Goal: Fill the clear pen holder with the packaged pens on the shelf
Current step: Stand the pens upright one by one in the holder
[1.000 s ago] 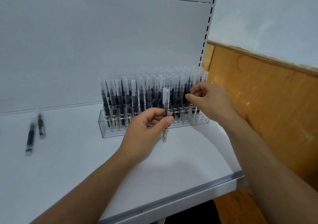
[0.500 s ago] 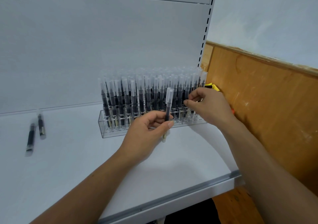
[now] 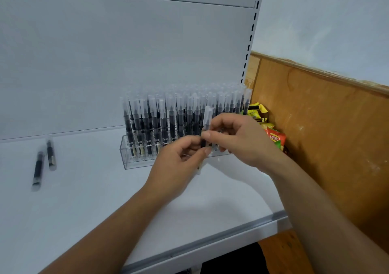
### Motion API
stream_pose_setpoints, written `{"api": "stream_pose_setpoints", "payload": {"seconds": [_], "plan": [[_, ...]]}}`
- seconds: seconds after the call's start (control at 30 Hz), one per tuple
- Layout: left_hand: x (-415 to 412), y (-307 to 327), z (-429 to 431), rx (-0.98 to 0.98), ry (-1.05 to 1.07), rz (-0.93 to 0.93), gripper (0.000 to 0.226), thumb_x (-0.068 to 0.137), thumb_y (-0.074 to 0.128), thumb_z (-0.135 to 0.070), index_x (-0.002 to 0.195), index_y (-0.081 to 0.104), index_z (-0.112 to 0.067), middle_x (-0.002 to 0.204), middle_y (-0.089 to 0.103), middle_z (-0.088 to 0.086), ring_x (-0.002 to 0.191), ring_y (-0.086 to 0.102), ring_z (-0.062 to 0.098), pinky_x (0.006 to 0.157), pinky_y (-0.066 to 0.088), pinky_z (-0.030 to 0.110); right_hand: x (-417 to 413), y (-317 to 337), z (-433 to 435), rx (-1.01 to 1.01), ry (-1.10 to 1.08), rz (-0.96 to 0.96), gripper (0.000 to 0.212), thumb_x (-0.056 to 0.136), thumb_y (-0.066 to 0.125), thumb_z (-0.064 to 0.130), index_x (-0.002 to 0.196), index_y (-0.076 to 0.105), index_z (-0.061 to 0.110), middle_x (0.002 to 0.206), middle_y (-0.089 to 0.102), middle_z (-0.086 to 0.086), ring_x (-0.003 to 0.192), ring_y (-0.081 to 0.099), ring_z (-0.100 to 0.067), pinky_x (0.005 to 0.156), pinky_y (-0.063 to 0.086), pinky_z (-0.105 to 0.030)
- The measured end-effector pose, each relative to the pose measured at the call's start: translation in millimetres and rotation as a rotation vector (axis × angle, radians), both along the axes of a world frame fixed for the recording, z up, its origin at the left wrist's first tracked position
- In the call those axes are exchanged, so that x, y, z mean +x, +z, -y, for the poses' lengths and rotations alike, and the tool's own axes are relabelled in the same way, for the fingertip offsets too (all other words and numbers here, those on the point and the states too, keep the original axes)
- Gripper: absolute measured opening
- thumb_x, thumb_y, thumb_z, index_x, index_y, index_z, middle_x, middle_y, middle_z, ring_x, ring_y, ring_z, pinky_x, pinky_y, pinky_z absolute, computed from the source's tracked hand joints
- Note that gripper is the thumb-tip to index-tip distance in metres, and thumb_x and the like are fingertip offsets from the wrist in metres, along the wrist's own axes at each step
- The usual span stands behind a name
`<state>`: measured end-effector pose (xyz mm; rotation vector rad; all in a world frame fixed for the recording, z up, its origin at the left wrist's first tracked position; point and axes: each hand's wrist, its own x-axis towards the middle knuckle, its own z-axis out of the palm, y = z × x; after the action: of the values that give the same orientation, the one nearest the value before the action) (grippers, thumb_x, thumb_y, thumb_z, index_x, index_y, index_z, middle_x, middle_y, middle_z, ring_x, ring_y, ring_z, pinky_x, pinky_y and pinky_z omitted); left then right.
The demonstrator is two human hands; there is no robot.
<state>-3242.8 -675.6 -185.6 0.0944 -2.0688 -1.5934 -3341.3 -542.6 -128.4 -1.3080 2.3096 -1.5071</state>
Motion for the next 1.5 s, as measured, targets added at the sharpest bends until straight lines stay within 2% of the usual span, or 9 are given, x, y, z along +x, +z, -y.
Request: {"api": "stream_pose_setpoints", "payload": {"seconds": [0.07, 0.13, 0.27, 0.4, 0.47, 0.67, 1.03, 1.27, 1.5], "plan": [[4.2, 1.2, 0.3, -0.229, 0.081, -0.014, 0.018, 0.089, 0.067, -0.031, 0.107, 0.067, -0.03, 0.095, 0.067, -0.015, 0.088, 0.063, 0.004, 0.079, 0.048, 0.017, -1.8, 8.0, -4.8, -0.074, -0.004, 0.073, 0.009, 0.085, 0.073, 0.02, 0.088, 0.069, 0.013, 0.065, 0.063, 0.008, 0.056, 0.056, -0.005, 0.052, 0.045, -0.016], [8.0, 2.0, 1.3, -0.478, 0.151, -0.033, 0.029, 0.09, 0.061, -0.044, 0.118, 0.061, -0.037, 0.107, 0.06, -0.027, 0.105, 0.055, -0.005, 0.089, 0.039, 0.009, -9.1, 18.8, -12.7, -0.164, -0.067, 0.105, 0.007, 0.087, 0.071, 0.02, 0.088, 0.069, 0.014, 0.063, 0.061, 0.009, 0.053, 0.054, -0.005, 0.05, 0.043, -0.017], [7.0, 0.5, 3.4, -0.816, 0.219, -0.007, 0.043, 0.092, 0.048, -0.052, 0.13, 0.057, -0.032, 0.128, 0.054, -0.019, 0.126, 0.042, 0.003, 0.108, 0.027, 0.027, -28.5, 35.7, -26.7, -0.328, -0.271, 0.052, 0.003, 0.088, 0.071, 0.021, 0.086, 0.069, 0.019, 0.063, 0.061, 0.011, 0.05, 0.051, -0.005, 0.049, 0.042, -0.018], [7.5, -6.2, 3.6, -0.972, 0.228, 0.1, 0.054, 0.091, 0.049, -0.052, 0.14, 0.047, -0.03, 0.142, 0.045, -0.015, 0.135, 0.031, 0.008, 0.112, 0.009, 0.025, -40.4, 35.5, -27.8, -0.23, -0.405, -0.144, 0.005, 0.089, 0.069, 0.03, 0.087, 0.067, 0.027, 0.075, 0.064, 0.012, 0.062, 0.057, -0.006, 0.058, 0.046, -0.023], [8.2, -7.2, 2.9, -1.025, 0.232, 0.113, 0.056, 0.091, 0.05, -0.05, 0.142, 0.045, -0.027, 0.144, 0.044, -0.011, 0.135, 0.03, 0.01, 0.113, 0.006, 0.025, -43.4, 32.1, -24.5, -0.18, -0.424, -0.184, 0.006, 0.089, 0.068, 0.032, 0.087, 0.066, 0.027, 0.078, 0.065, 0.01, 0.066, 0.058, -0.009, 0.061, 0.047, -0.025], [9.7, -4.0, 1.2, -1.067, 0.234, 0.135, 0.056, 0.091, 0.049, -0.049, 0.141, 0.046, -0.027, 0.145, 0.044, -0.008, 0.135, 0.029, 0.012, 0.111, -0.001, 0.023, -51.5, 24.2, -16.5, -0.07, -0.448, -0.224, 0.009, 0.09, 0.067, 0.04, 0.091, 0.064, 0.031, 0.086, 0.067, 0.012, 0.078, 0.065, -0.013, 0.073, 0.057, -0.035], [11.0, -4.2, 1.4, -1.058, 0.221, 0.124, 0.05, 0.092, 0.051, -0.046, 0.139, 0.047, -0.031, 0.148, 0.039, -0.01, 0.139, 0.023, 0.01, 0.114, -0.001, 0.025, -56.7, 25.3, -12.5, -0.042, -0.488, -0.243, 0.01, 0.089, 0.066, 0.041, 0.091, 0.064, 0.031, 0.084, 0.065, 0.015, 0.075, 0.063, -0.012, 0.076, 0.055, -0.037], [10.1, -5.0, 2.8, -1.048, 0.22, 0.117, 0.047, 0.089, 0.052, -0.045, 0.133, 0.054, -0.029, 0.145, 0.044, -0.008, 0.136, 0.029, 0.013, 0.113, 0.003, 0.026, -56.3, 18.9, -13.6, 0.05, -0.486, -0.277, 0.012, 0.089, 0.068, 0.04, 0.09, 0.065, 0.028, 0.08, 0.062, 0.018, 0.07, 0.055, 0.001, 0.06, 0.04, -0.02], [10.5, -5.4, 3.6, -1.049, 0.208, 0.113, 0.046, 0.089, 0.053, -0.044, 0.132, 0.056, -0.028, 0.146, 0.044, -0.007, 0.137, 0.029, 0.013, 0.114, 0.005, 0.028, -59.0, 3.4, -5.3, 0.248, -0.47, -0.237, 0.015, 0.088, 0.069, 0.038, 0.086, 0.062, 0.024, 0.082, 0.067, 0.006, 0.076, 0.063, -0.014, 0.066, 0.048, -0.029]]}}
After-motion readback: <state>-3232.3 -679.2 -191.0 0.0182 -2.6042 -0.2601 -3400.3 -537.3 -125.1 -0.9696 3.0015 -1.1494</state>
